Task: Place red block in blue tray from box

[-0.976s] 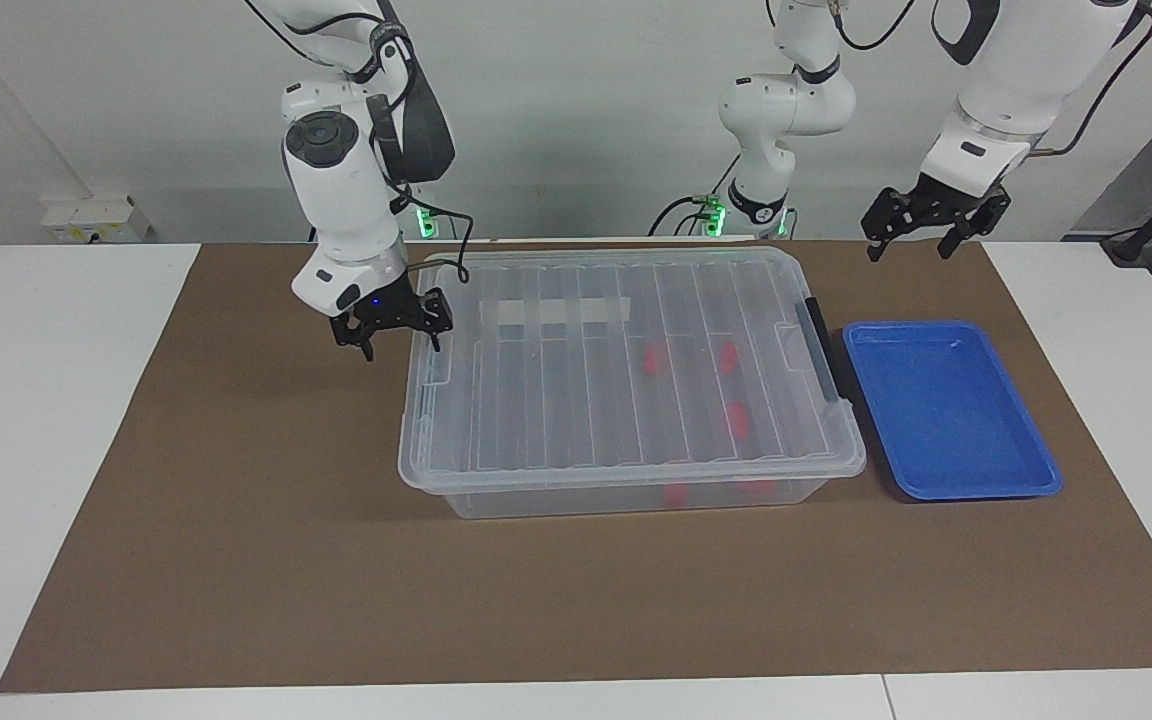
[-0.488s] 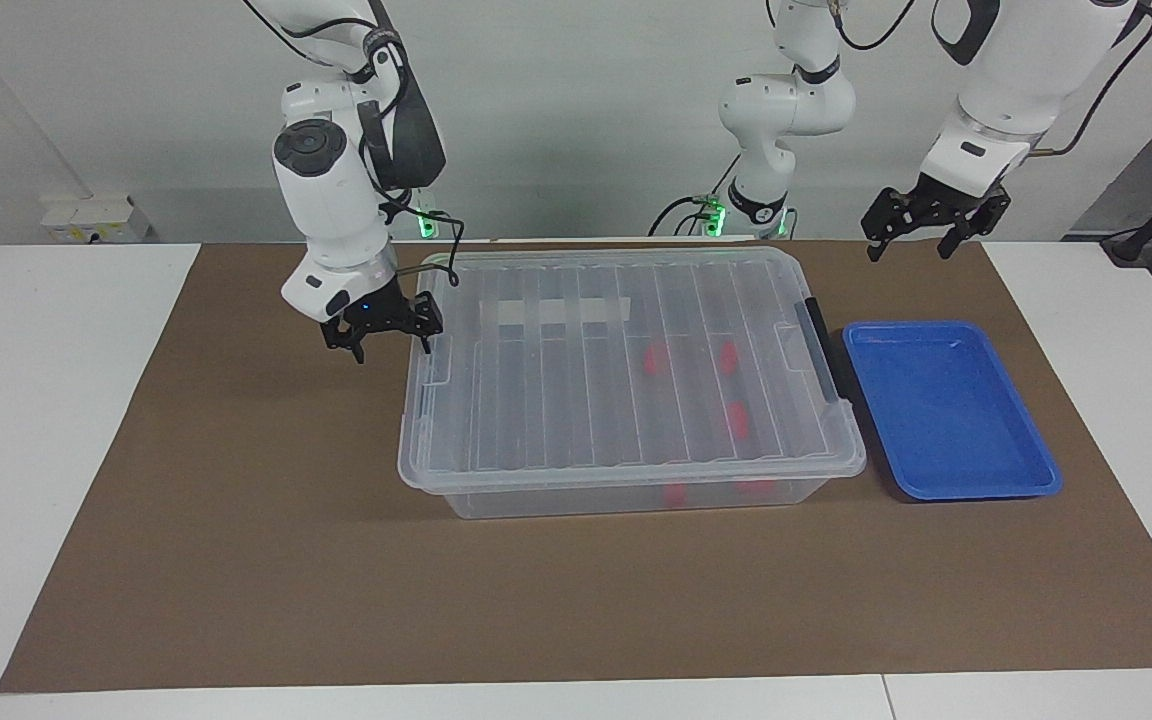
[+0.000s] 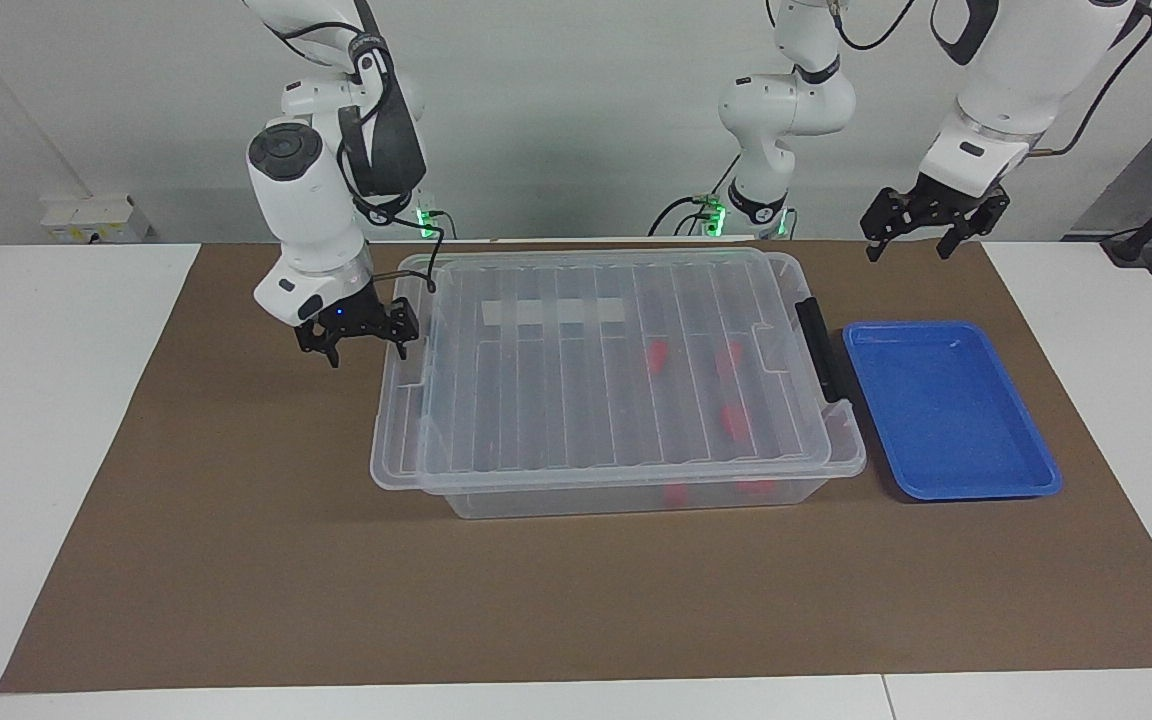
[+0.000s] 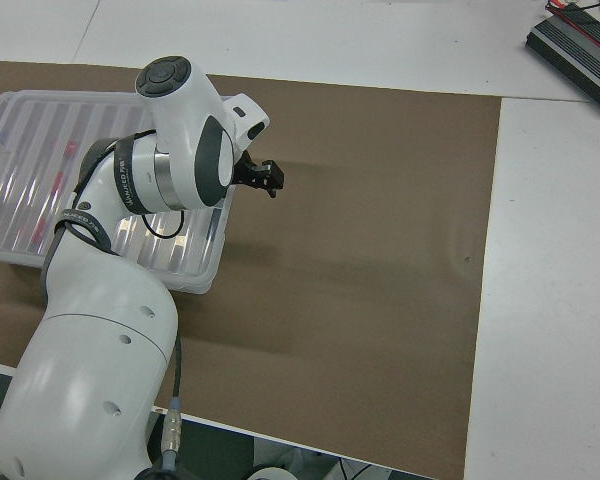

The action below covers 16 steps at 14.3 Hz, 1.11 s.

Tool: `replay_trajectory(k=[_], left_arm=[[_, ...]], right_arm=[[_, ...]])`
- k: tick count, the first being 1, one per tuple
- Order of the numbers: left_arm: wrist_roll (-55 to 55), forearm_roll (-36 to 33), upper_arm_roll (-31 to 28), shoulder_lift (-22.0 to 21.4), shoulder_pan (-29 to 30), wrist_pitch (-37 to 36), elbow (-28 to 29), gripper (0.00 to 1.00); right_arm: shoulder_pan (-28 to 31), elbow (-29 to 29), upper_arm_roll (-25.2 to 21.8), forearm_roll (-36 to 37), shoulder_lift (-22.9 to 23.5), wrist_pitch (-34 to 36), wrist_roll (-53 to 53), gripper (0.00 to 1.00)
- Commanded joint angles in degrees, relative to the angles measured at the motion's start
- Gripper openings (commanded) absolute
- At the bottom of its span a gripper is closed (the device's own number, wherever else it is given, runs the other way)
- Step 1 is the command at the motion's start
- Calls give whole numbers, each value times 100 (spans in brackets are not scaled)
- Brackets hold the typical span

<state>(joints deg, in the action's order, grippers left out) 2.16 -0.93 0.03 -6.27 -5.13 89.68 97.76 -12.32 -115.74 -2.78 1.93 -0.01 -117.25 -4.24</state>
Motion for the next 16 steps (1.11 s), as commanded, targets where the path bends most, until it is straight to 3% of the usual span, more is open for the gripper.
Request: replay_trajectory(k=[1,12,16], left_arm=[[74,-30,14,-76,-22,-64,42,100],[82,-30,234,-103,-339,-3,77,100],[1476,-13,453,-94,-540,312,94,100]], right_arm=[[195,-116,32,238,-104,-18,134,100],[827,-90,24,317,-183,184,661,100],[1065,-81,15,405,-183,185,933,100]])
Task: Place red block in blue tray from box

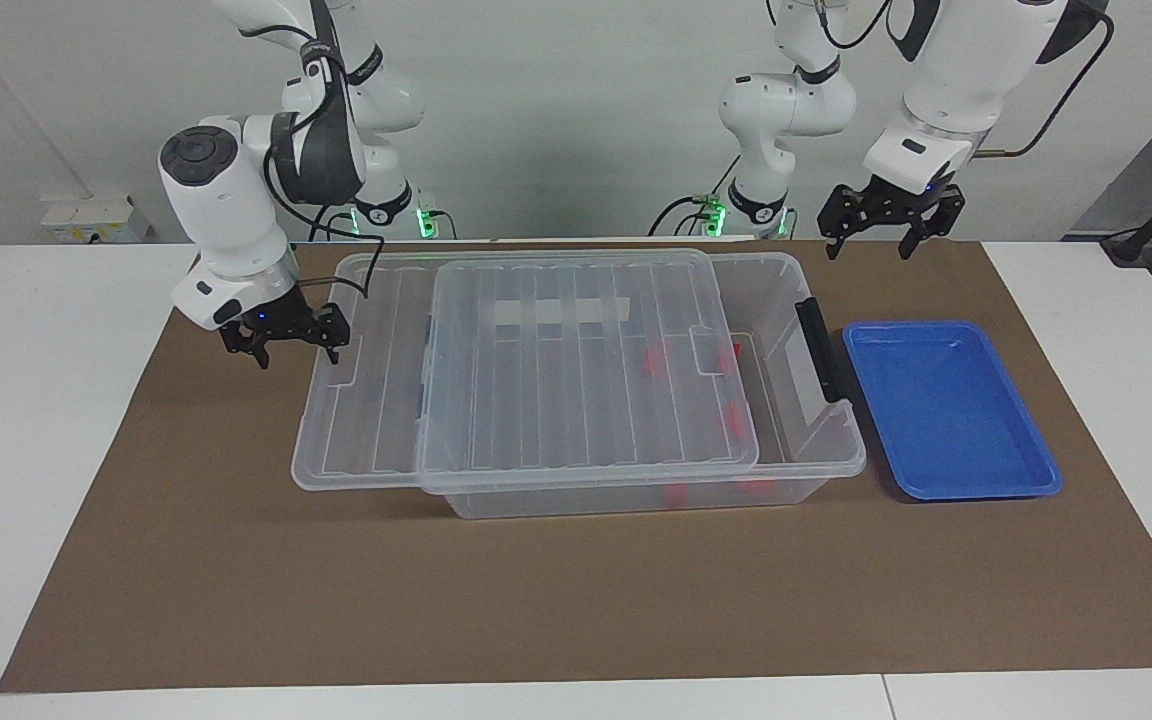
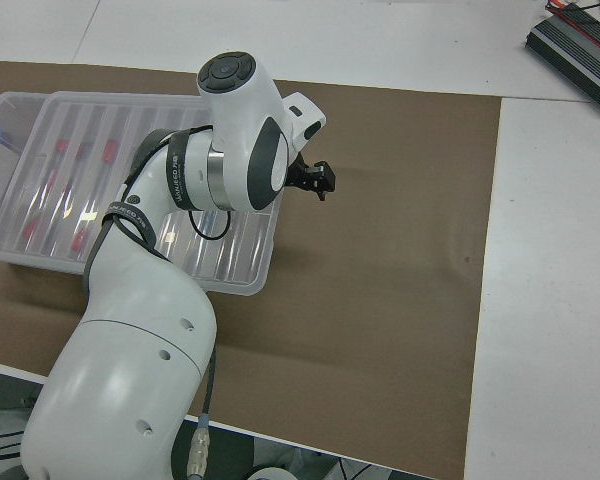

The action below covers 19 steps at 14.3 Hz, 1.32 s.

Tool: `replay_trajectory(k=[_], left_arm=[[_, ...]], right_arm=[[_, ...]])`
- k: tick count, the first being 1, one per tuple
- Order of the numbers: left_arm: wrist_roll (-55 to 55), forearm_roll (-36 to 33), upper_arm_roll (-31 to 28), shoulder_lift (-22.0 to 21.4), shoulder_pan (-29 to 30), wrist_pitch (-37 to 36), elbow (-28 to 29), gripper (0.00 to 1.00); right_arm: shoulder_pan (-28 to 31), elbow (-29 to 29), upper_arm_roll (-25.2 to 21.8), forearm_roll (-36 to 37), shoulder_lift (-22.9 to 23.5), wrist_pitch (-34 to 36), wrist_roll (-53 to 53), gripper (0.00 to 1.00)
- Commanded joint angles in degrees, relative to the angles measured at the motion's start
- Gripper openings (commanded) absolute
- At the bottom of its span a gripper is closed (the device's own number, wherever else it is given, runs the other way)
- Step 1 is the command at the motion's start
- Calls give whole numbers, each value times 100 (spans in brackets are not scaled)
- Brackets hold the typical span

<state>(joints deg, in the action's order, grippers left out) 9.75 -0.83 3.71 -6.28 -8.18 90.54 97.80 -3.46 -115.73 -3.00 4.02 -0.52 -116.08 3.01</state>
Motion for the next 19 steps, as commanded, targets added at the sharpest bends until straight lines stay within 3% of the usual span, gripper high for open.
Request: replay_trajectory(k=[1,4,9,15,19], left_arm=[[1060,-23,95,-101,-428,323,108,100],[1686,-23,104,-189,-764,787,414,100],[1846,-23,95,-347,-747,1851,1337,100],[1934,-32,86,-207,-808,2731,2093,100],[2565,-84,86,144,-852,3362,2313,100]], right_arm=[[214,-82,36,195,-133,77,270,100],[302,-55,27,274,-142,112,385,100],[495,-55,18,274,-142,147,464,100],[654,-55,10,433,-142,156,543,100],[610,50,36,433,-151,279,482,100]])
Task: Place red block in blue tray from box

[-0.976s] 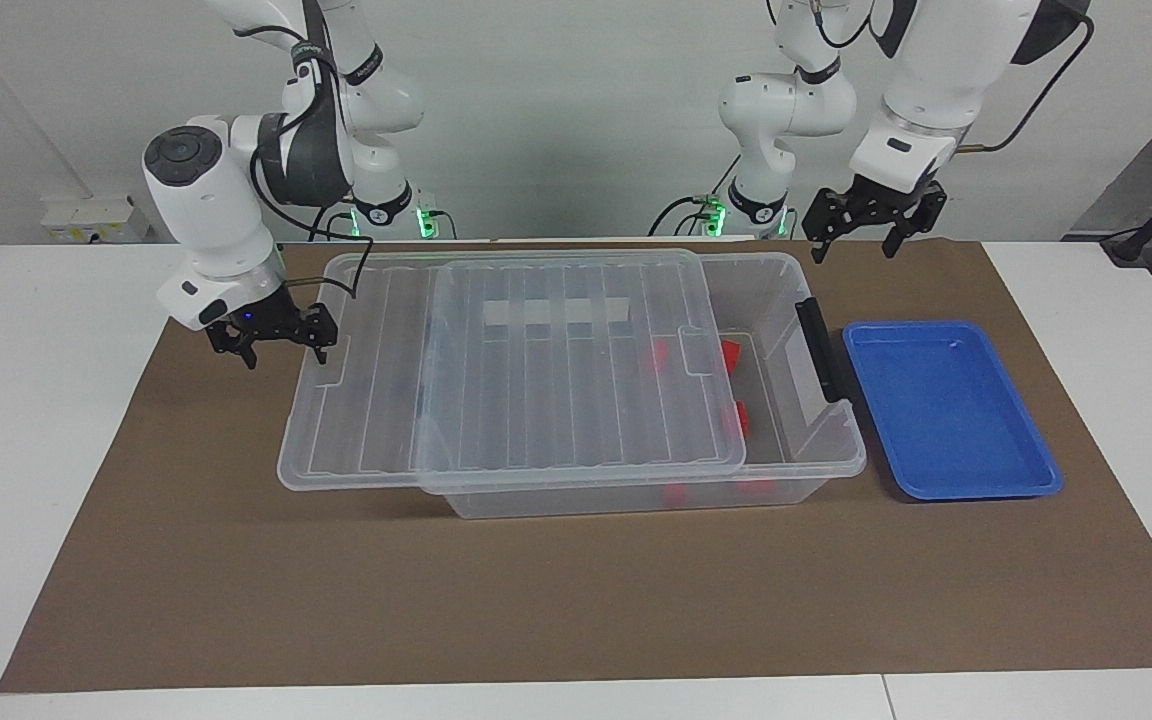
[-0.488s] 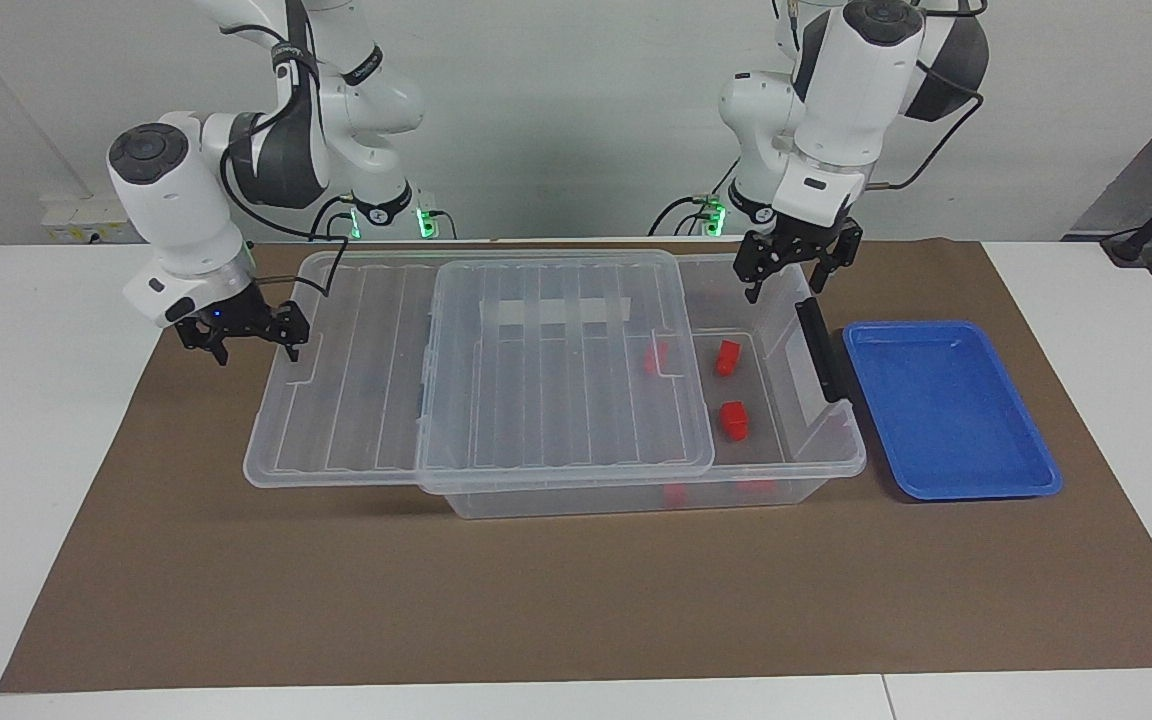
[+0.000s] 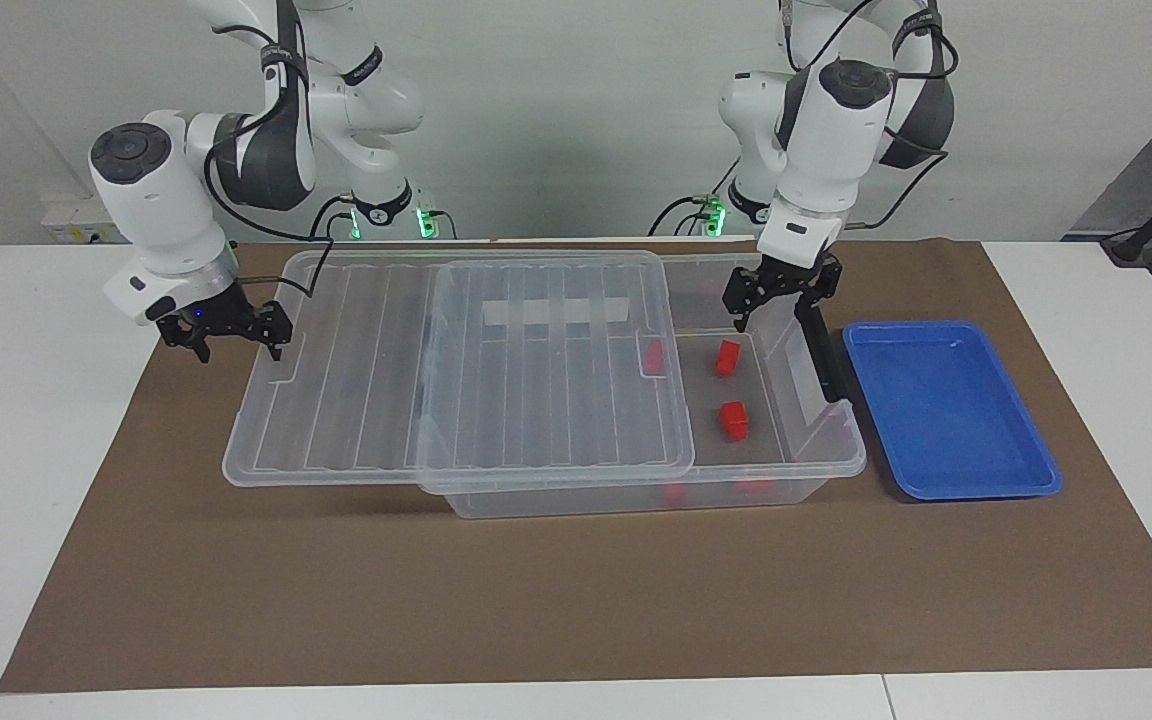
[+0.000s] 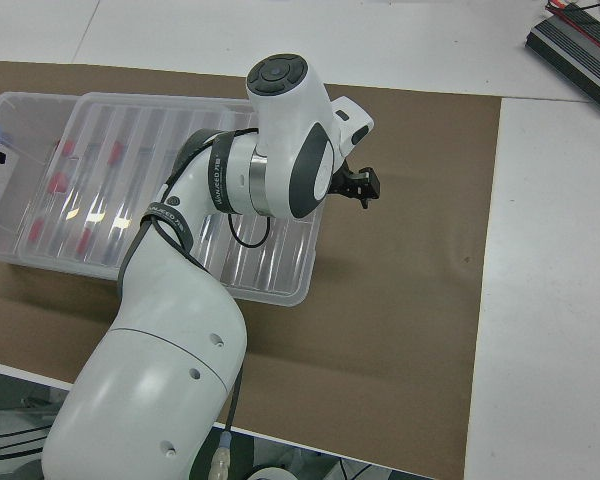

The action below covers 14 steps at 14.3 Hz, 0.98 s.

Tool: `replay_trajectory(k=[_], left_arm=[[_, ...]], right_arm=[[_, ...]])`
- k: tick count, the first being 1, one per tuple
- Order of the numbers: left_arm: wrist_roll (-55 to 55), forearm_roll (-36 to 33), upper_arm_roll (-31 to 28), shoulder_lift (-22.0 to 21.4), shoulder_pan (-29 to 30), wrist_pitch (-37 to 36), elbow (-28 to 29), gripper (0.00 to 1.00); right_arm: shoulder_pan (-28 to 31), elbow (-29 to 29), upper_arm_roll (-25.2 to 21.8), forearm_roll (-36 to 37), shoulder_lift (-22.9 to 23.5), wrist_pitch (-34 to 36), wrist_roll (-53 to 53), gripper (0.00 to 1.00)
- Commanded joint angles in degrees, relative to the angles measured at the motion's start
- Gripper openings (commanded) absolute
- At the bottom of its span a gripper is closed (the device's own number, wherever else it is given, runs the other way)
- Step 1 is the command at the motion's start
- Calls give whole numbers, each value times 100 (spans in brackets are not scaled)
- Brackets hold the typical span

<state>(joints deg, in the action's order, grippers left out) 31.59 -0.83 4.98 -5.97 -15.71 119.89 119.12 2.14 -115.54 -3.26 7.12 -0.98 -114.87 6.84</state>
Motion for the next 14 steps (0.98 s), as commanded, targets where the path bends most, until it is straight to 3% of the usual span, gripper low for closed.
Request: replay_trajectory(k=[1,8,12,14], left_arm=[[496,-84,-41,183,-142,596,260,100],[963,-110,-50,553,-336,1510,638,100],[901,-452,-50,719,-292,1976,920,100],[919,-497,-50,894,-301,2126,920,100]], right_arm=[[32,83,62,105,-121,176,89,100],[-3,1444,159,-140,-331,1738,-324,100],[6,2051,123,-247,-482,2810,-736,100],[32,2150,132,-255,-438,3005,-982,100]])
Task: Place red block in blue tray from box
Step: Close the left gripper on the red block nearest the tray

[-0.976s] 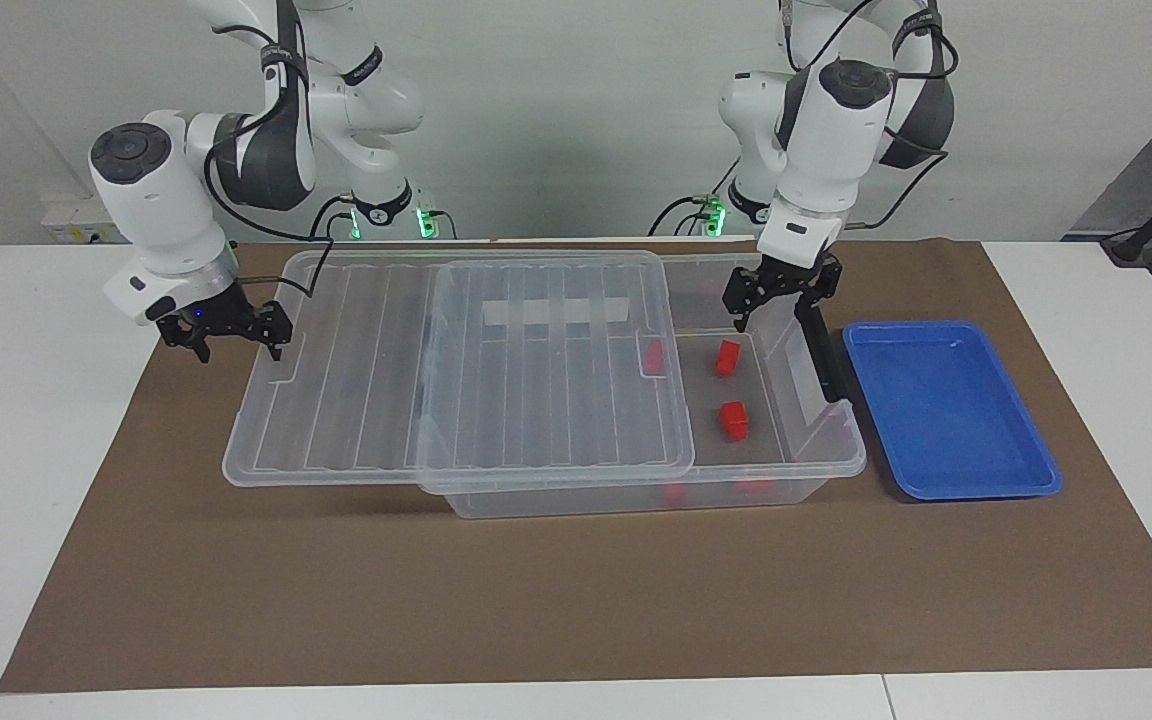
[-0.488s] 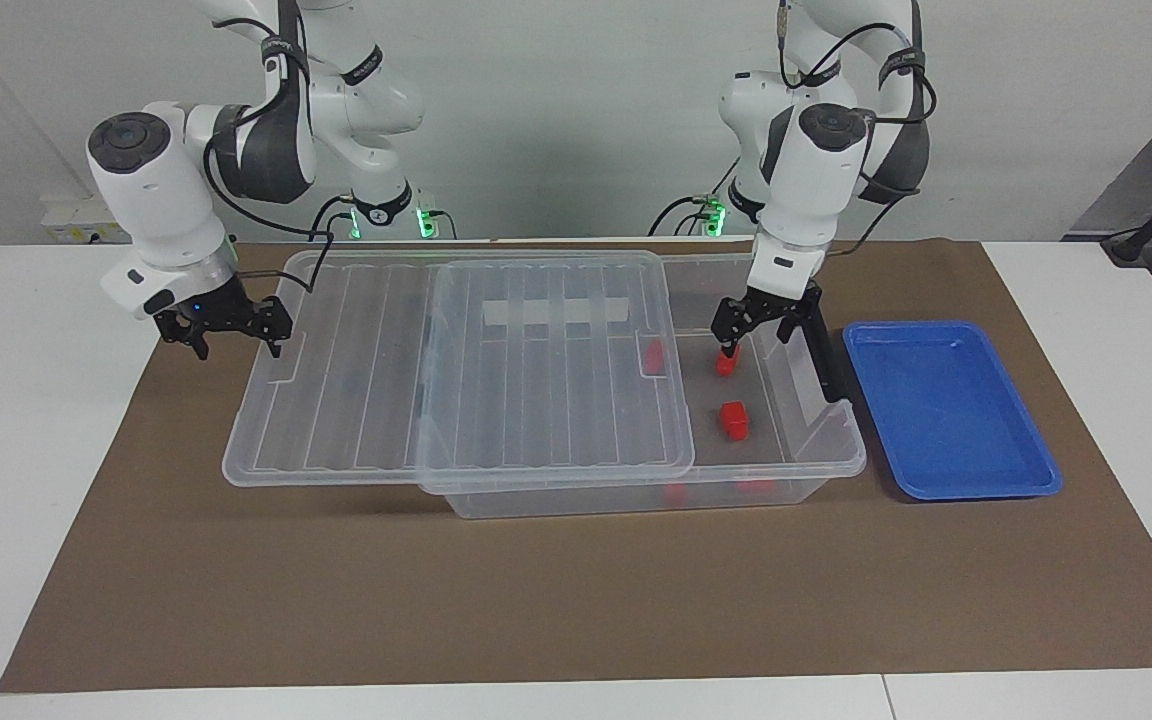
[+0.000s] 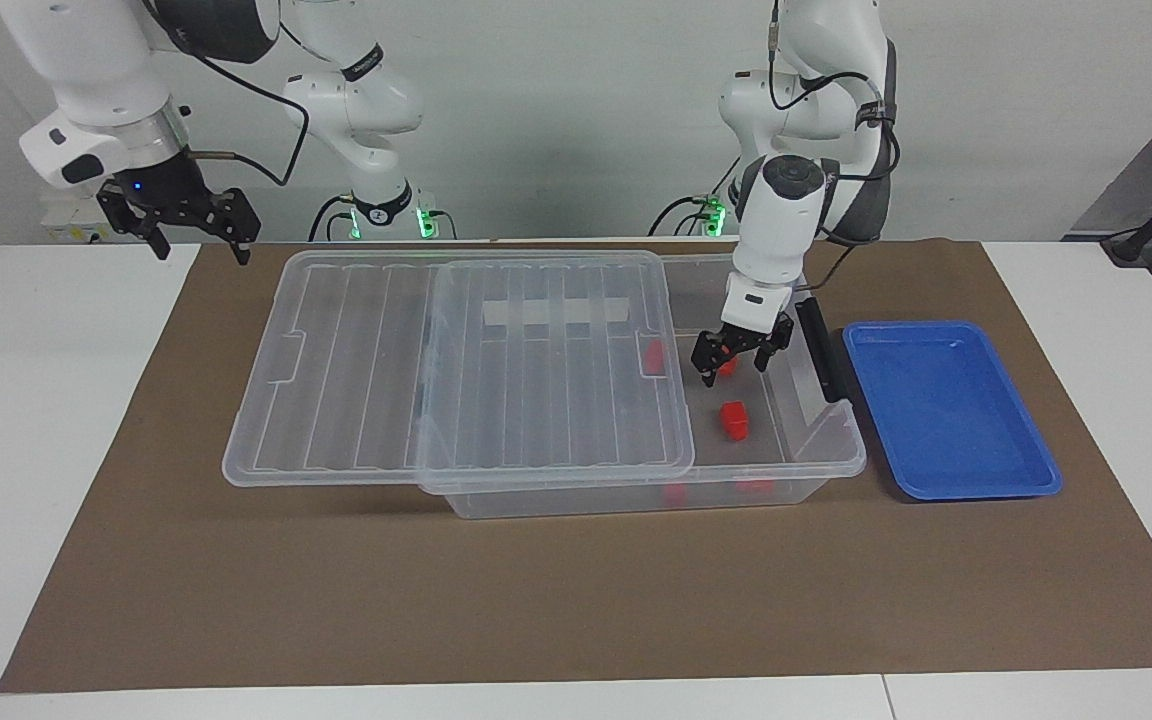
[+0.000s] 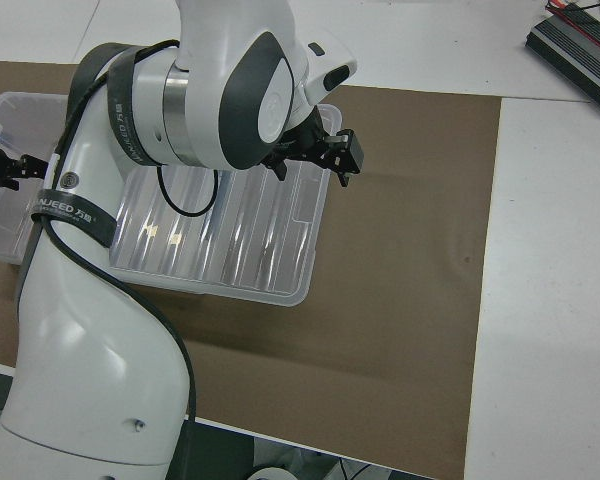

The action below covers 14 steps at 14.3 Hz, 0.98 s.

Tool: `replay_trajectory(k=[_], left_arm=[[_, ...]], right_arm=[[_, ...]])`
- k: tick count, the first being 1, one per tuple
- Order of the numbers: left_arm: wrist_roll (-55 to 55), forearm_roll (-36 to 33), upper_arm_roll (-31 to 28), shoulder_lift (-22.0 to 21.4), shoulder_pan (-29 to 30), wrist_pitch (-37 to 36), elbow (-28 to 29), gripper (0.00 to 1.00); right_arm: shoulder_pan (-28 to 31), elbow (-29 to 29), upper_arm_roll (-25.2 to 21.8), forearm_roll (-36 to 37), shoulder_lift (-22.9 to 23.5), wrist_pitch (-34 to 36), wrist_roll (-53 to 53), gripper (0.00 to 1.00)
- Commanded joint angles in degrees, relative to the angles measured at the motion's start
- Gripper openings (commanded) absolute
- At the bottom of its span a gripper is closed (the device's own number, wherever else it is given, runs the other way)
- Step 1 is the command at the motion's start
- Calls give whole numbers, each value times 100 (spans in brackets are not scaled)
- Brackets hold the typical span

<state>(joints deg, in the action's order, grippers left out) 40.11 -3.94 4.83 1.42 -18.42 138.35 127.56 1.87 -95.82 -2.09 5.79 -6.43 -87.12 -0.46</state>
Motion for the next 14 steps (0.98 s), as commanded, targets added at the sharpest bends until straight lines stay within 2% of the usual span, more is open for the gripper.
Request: replay_trajectory(k=[1,3,5,9,14], left_arm=[[67,-186,-34,235,-30,376,76,100],[24,-291,-43,315,5,535,41,100],[-230,-782,-43,385,84,561,-20,100],[-469,-845,-52,683,181,1035,-38,100],[-487,-854,-43,834,137,1098,-29,100]], right_arm=[[103,195,-11,-261,125,300,-279,100],[103,300,-29,-324,221,309,-279,100],[68,336,-29,-333,300,170,-314,100],[15,151,24,-359,230,11,-648,100],[15,168,68,-561,239,-51,-665,100]])
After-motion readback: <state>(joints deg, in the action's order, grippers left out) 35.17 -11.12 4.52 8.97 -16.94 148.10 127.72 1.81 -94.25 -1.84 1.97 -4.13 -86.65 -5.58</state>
